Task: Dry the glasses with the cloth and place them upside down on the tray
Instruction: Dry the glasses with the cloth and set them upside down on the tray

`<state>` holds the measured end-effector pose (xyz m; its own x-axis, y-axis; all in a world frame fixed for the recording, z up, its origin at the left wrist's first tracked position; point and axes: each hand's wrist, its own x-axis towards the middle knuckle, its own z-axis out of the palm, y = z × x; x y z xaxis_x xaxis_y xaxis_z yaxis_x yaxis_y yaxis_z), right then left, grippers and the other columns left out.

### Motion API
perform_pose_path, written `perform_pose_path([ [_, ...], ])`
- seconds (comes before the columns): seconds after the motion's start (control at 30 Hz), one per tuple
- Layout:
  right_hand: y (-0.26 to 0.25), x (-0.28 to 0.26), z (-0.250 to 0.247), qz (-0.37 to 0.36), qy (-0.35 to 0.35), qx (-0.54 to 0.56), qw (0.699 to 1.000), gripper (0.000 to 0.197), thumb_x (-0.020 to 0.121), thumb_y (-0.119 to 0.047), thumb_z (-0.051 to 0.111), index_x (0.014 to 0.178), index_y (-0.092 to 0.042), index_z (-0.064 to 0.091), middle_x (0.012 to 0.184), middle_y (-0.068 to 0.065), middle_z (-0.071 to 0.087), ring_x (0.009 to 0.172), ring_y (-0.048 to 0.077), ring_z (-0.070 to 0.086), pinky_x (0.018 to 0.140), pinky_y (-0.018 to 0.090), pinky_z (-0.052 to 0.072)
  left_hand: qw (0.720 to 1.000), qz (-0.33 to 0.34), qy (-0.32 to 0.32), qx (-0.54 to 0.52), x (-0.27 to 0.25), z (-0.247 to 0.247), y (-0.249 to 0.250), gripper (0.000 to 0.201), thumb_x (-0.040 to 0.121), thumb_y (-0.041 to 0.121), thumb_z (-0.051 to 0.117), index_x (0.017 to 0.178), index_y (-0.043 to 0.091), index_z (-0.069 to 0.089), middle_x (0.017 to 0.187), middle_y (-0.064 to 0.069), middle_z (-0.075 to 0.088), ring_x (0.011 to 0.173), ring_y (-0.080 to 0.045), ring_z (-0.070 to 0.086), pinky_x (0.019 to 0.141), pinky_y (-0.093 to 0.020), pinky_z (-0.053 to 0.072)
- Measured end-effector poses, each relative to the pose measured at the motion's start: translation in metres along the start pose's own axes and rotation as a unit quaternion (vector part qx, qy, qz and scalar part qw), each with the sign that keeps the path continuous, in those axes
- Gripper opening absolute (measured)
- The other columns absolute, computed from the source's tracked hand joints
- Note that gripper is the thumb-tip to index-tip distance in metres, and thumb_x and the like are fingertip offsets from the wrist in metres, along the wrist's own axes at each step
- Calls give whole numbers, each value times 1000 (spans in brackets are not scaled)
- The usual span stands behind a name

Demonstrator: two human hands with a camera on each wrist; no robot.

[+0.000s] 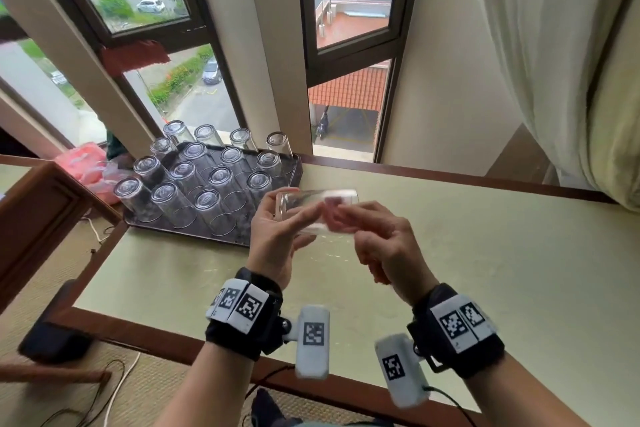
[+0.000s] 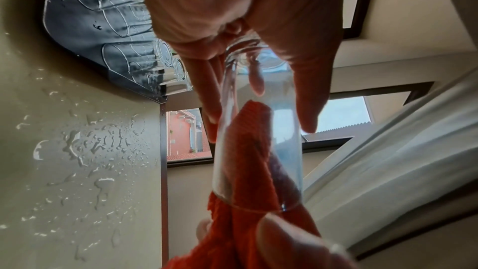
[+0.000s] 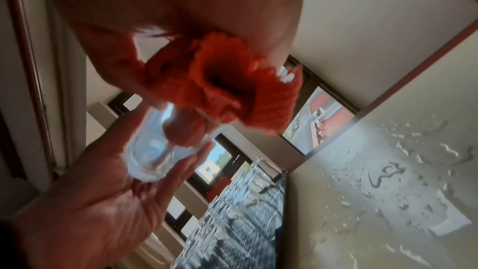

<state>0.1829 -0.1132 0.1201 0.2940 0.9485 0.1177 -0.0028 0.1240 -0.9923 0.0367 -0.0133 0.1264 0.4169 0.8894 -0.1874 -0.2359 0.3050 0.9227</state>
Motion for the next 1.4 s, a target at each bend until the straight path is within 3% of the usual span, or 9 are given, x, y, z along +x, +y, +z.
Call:
perform_pose_path([
  [0.13, -6, 1, -14, 22, -111, -37, 993, 54, 76, 16, 59, 127, 0, 61, 120, 8, 66, 107, 15, 69, 82, 21, 56, 999, -12, -14, 27, -4, -6, -1, 72, 42, 37, 89, 107, 24, 59, 89, 0, 76, 77, -17, 69, 66, -33, 49],
  [0.33, -9, 3, -27, -13, 42, 35, 998, 33, 70, -6, 83, 99, -8, 67, 97, 5, 70, 85, 23, 70, 71, 31, 60, 999, -46, -19, -1, -7, -5, -5, 75, 53, 38, 86, 118, 13, 59, 93, -4, 73, 78, -20, 70, 56, -25, 56],
  [0.47, -4, -1, -10, -52, 58, 20, 997, 14, 91, -5, 66, 102, -6, 76, 88, 10, 73, 78, 22, 70, 70, 35, 59, 998, -57, -17, -11, -5, 0, -4, 86, 57, 36, 87, 127, 0, 55, 93, -10, 71, 74, -20, 70, 59, -26, 56],
  [0.63, -11, -5, -17, -14, -118, 32, 992, 48, 83, -10, 66, 131, -11, 60, 111, 18, 68, 69, 39, 54, 61, 45, 49, 997, -72, -13, -39, -3, -5, -5, 90, 58, 43, 84, 128, -7, 57, 96, -11, 70, 76, -19, 69, 61, -24, 54],
  [0.7, -13, -3, -12, -16, -151, 0, 988, 62, 75, 2, 73, 134, -6, 54, 121, 18, 64, 75, 18, 62, 65, 36, 53, 997, -74, -13, -34, -5, -3, -5, 90, 59, 46, 83, 129, -6, 57, 104, -16, 67, 87, -25, 67, 66, -26, 52],
  [0.8, -14, 4, 1, -5, -117, 12, 993, 60, 69, 7, 78, 126, -6, 61, 119, 15, 68, 98, 31, 69, 72, 38, 58, 998, -49, -8, -38, -8, 2, -4, 93, 55, 39, 87, 131, -2, 52, 103, -15, 66, 92, -31, 64, 66, -29, 51],
  [1.03, -16, 11, 11, 7, 3, 88, 996, 48, 65, 21, 73, 98, -14, 74, 87, 6, 73, 67, 25, 63, 47, 28, 51, 997, -20, -66, -16, -13, -3, 8, 79, 48, 31, 95, 116, 19, 57, 99, -5, 70, 86, -21, 68, 70, -34, 58],
  [1.23, -23, 14, 0, 11, -39, 49, 998, 48, 59, 27, 64, 94, -6, 67, 82, -1, 70, 67, 20, 69, 53, 31, 59, 993, -64, -87, 50, -14, -11, 20, 57, 59, 35, 84, 105, 5, 68, 72, -4, 68, 43, -14, 53, 42, -22, 44],
  [1.4, -16, 16, -15, 105, -88, 202, 970, 50, 60, 3, 76, 110, 6, 69, 96, 23, 65, 65, 32, 51, 45, 24, 52, 977, 75, -130, 149, -20, -8, 27, 66, 52, 2, 93, 112, 9, 67, 98, -17, 75, 78, -23, 73, 63, -28, 60],
])
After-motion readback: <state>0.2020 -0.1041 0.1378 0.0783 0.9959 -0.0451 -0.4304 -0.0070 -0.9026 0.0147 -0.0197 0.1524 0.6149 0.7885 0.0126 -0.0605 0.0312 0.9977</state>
